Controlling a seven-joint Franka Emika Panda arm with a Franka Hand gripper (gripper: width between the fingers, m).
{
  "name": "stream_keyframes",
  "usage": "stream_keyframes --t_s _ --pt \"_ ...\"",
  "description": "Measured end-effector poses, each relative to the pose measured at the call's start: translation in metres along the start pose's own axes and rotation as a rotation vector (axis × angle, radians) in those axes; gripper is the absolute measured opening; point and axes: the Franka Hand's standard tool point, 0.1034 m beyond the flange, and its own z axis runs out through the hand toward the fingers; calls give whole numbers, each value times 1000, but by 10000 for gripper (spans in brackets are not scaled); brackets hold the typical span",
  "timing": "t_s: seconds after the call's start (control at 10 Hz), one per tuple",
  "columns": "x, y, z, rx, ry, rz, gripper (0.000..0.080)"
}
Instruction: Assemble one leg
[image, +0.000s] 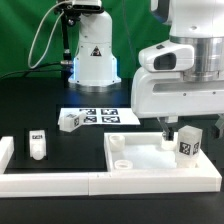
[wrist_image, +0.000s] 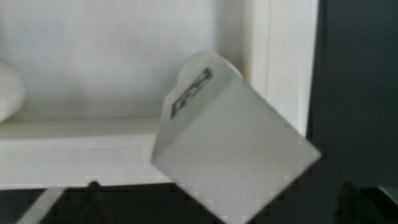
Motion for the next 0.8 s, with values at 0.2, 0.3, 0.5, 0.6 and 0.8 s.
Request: stream_keyframes --t_s 0.2,0.3,0.5,0.6,0.8 --pt "0 3 0 -17 2 -140 649" --pt "-5 -2 5 -34 8 -242 649" --pt "-14 -7 3 -41 9 -413 649" --pt "-13 -4 4 -45 7 -433 649" --pt "-13 -2 5 -51 4 -452 649"
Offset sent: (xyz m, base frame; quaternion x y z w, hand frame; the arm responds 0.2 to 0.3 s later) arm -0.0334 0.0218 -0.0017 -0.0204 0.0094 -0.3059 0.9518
